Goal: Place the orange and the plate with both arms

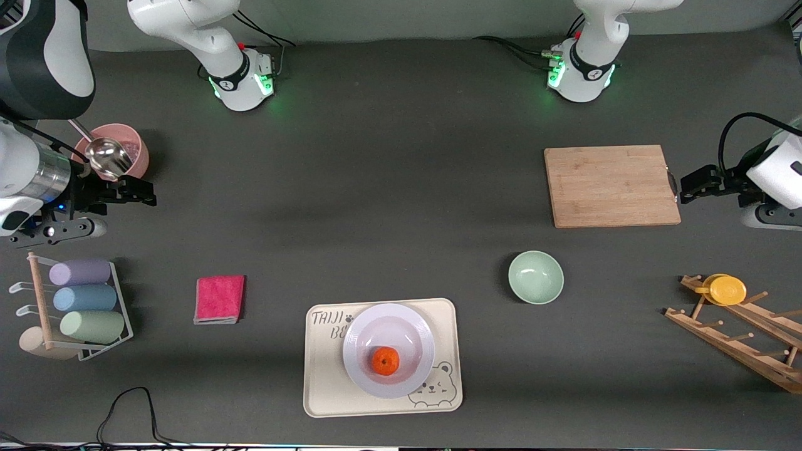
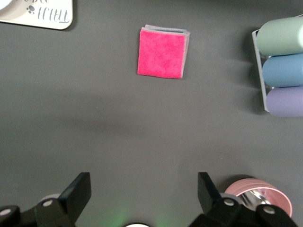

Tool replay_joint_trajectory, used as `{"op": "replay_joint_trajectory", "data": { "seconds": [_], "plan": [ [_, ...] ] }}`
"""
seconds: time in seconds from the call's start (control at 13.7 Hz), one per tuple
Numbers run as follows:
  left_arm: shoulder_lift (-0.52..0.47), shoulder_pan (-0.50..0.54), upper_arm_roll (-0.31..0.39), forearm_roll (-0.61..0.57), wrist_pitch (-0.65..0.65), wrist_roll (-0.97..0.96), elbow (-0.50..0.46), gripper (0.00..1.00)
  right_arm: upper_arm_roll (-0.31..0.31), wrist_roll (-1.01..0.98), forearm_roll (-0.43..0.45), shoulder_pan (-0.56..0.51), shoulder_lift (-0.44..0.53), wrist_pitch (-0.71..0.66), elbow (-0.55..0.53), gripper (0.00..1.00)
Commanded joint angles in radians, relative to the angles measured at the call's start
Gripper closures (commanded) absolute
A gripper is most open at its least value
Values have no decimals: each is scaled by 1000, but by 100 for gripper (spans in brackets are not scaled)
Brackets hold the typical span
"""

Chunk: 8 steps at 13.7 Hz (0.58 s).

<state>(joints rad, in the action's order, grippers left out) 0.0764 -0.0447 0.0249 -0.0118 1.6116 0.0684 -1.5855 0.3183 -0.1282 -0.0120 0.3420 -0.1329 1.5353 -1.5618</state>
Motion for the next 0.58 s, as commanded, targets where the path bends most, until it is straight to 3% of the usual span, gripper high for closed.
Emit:
{"op": "replay_joint_trajectory", "data": {
  "seconds": [0.0, 0.51],
  "plan": [
    [3, 5, -2, 9, 1, 17, 15, 0, -1, 24, 35, 15, -25, -9, 68, 0],
    [3, 5, -2, 9, 1, 17, 15, 0, 7, 38, 1, 9, -37, -53, 135, 0]
  ]
}}
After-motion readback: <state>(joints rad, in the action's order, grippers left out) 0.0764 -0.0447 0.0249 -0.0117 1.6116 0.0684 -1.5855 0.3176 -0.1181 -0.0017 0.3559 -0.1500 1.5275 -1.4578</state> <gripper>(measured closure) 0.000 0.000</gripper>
